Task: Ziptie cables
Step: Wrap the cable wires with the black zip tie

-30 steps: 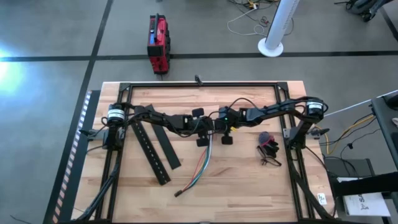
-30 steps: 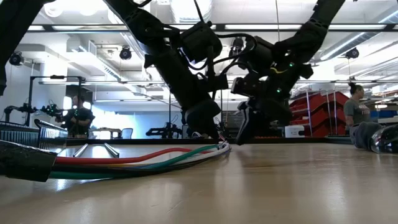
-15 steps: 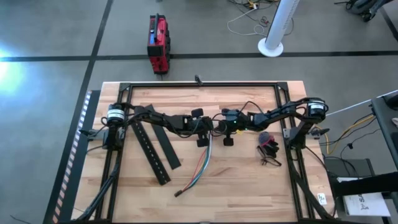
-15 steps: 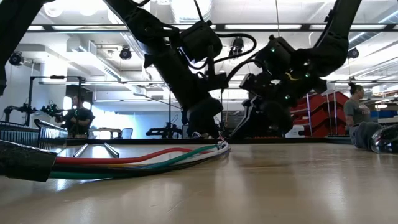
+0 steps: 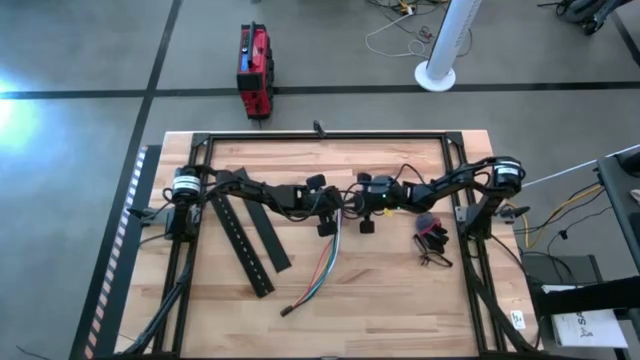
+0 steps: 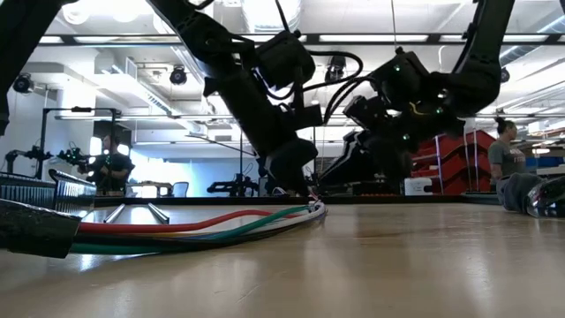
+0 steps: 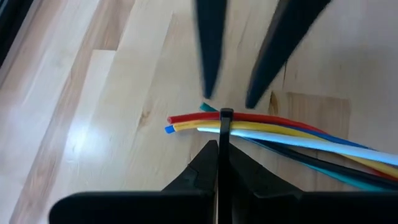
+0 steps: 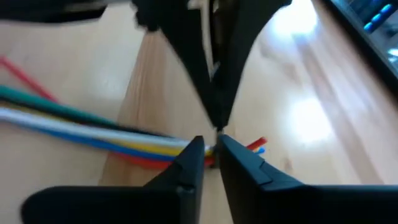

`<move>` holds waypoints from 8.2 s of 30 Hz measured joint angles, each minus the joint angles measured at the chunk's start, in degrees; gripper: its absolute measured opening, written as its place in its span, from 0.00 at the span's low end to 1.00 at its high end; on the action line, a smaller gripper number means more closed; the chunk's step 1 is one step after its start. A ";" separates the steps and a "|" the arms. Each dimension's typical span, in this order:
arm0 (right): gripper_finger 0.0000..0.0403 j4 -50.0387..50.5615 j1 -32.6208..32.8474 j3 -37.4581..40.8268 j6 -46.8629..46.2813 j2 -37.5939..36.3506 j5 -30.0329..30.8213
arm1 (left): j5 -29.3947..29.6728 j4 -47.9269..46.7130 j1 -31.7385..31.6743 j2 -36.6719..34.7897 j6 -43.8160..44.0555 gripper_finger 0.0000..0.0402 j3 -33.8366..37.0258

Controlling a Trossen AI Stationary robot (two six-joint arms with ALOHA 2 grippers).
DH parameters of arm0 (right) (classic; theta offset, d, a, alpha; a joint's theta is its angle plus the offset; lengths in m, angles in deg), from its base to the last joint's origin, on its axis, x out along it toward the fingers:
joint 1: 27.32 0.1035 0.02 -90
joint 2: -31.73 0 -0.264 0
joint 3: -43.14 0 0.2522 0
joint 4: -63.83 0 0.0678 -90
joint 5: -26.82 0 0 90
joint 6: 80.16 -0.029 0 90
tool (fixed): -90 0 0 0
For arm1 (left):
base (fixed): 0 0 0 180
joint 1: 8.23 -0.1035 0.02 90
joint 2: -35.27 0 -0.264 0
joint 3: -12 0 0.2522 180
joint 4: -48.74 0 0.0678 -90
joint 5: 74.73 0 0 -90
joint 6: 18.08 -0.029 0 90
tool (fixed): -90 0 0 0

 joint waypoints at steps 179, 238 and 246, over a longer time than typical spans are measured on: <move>0.00 0.80 -1.00 -5.13 -2.62 6.00 -3.83 | -3.10 12.30 -0.20 -5.03 7.85 0.00 9.62; 0.08 -0.02 -0.84 -7.14 -0.53 8.41 -2.82 | -3.06 14.13 0.09 -5.14 11.54 0.00 14.12; 0.16 0.27 -0.82 -11.97 -1.82 13.52 -3.04 | -4.13 11.55 -0.02 -5.14 12.88 0.00 14.40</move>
